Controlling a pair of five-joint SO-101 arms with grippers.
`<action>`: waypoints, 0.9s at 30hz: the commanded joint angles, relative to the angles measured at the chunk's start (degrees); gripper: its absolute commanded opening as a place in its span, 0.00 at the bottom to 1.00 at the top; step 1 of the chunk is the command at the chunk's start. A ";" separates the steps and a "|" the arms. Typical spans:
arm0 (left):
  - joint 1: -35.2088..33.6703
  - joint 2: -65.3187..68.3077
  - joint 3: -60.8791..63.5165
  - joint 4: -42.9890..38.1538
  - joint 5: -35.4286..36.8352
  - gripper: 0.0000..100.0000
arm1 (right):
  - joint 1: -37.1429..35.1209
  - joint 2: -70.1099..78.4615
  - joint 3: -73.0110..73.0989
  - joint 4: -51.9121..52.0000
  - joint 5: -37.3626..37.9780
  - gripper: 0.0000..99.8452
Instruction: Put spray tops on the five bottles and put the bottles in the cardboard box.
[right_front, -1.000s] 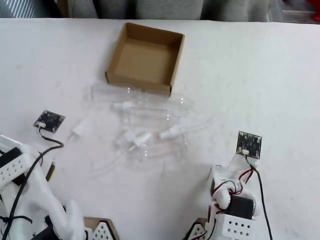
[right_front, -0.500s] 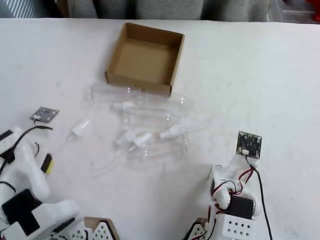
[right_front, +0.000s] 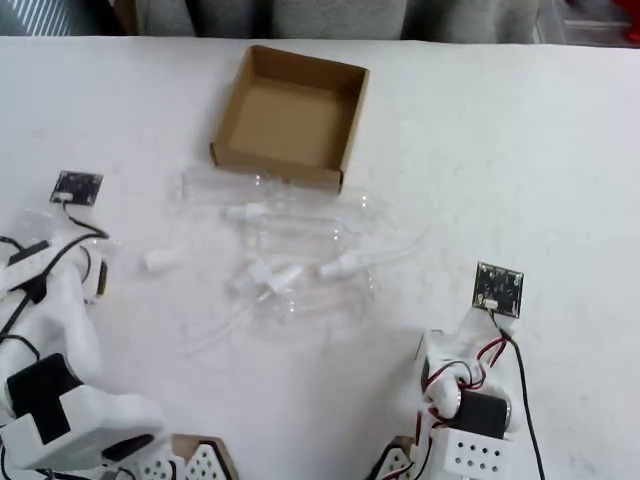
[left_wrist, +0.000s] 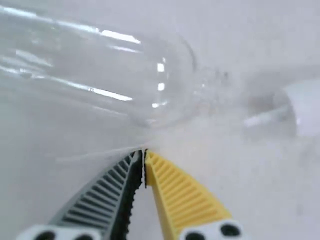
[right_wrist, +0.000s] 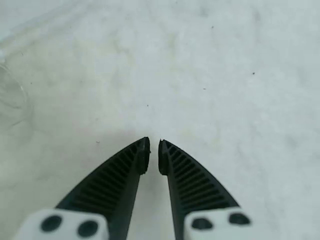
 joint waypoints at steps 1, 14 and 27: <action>4.97 -0.40 -1.76 -2.99 3.60 0.02 | 0.48 -0.66 0.53 0.40 -0.09 0.02; 6.46 -6.81 -2.37 2.46 -5.98 0.02 | 0.48 -0.66 0.53 0.40 -0.09 0.02; 11.74 -4.09 -6.42 5.01 -14.86 0.02 | 0.48 -0.66 0.53 0.40 0.00 0.02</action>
